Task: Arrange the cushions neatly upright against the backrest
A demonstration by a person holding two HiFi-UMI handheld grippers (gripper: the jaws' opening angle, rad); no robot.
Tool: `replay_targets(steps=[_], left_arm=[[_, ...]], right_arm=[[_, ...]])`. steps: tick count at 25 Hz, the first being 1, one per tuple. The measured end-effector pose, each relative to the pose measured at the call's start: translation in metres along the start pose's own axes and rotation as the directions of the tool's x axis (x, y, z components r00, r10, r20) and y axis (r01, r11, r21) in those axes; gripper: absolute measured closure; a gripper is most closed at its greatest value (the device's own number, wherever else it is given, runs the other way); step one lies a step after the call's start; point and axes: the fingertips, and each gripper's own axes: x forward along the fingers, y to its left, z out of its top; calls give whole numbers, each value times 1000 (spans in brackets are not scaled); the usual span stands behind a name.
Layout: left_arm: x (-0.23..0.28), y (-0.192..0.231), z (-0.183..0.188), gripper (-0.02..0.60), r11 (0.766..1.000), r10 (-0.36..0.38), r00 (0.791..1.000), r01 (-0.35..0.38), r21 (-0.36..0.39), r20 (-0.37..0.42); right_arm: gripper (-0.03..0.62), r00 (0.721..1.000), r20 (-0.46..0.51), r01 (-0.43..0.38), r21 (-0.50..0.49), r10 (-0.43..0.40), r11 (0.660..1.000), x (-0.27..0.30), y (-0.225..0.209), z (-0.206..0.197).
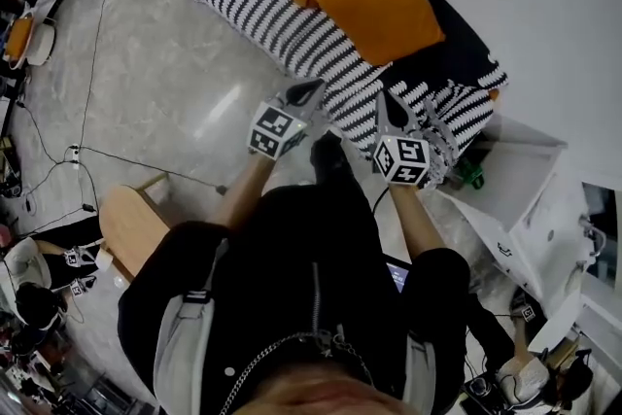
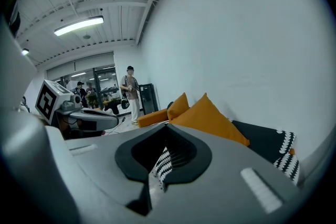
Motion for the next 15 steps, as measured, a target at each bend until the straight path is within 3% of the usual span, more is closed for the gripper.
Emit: replay_targets(steps=[15], left_arm=[[115,47,59,571,999,-17,999,18,30,-31]], right_arm=[[591,1000,-3,-14,34,15,999,80,-79,50]])
